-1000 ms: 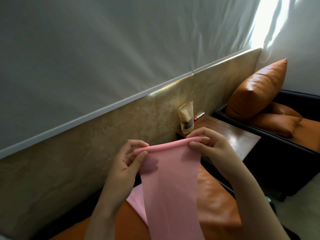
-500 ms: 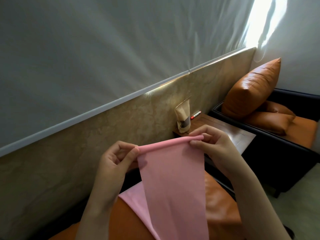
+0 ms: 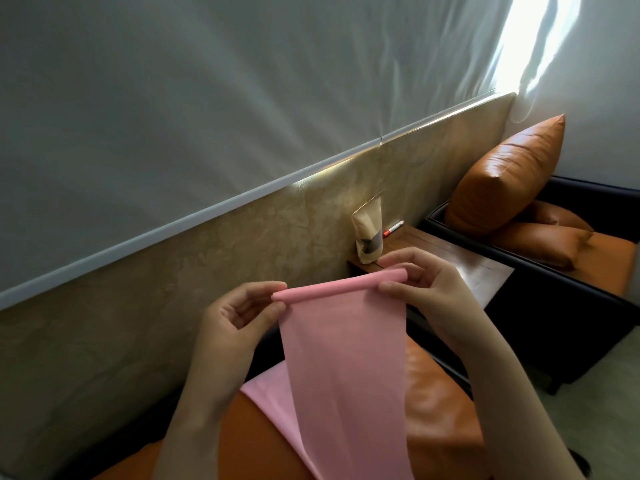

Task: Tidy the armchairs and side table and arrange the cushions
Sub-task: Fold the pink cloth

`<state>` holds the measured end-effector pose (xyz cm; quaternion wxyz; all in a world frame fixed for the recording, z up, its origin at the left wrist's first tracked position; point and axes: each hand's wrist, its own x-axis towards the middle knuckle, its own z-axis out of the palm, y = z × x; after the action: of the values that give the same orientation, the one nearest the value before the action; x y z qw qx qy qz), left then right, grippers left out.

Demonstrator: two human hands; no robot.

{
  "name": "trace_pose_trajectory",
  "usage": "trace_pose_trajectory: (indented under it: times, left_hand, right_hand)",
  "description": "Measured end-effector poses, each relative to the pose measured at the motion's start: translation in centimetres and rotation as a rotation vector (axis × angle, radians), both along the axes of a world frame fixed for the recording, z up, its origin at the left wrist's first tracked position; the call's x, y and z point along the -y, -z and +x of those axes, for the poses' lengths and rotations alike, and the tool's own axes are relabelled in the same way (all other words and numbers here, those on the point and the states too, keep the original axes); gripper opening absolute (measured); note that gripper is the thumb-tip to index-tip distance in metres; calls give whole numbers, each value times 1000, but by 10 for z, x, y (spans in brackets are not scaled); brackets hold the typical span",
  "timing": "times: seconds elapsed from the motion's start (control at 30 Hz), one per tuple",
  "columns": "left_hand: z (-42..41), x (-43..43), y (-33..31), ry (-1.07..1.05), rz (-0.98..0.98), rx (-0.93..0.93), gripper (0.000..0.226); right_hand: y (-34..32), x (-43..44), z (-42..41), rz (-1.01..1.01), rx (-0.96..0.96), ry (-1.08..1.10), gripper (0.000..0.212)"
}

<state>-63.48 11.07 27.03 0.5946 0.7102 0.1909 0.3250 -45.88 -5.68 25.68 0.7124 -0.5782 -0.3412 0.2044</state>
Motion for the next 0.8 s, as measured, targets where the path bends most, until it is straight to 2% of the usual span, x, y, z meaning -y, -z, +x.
trace_pose_trajectory:
  times: [0.1, 0.23, 0.47, 0.57, 0.7, 0.8]
  left_hand:
    - [1, 0, 1, -2, -16, 0, 15]
    - [0, 5, 0, 67, -85, -7, 19]
    - [1, 1, 0, 70, -177, 130, 14]
    - [1, 0, 0, 69, -199, 177, 14]
    - [-1, -3, 2, 55, -144, 177, 37]
    - [-2, -4, 3, 50, -126, 174, 40]
  right_hand:
    - [0, -3, -1, -10, 14, -11, 29]
    - [1, -5, -3, -10, 37, 2, 23]
    - [-2, -6, -5, 51, -29, -54, 14]
    - [-3, -6, -6, 78, -72, -112, 18]
    - [-5, -5, -6, 84, -89, -156, 18]
    - [-5, -7, -8, 78, -85, -170, 17]
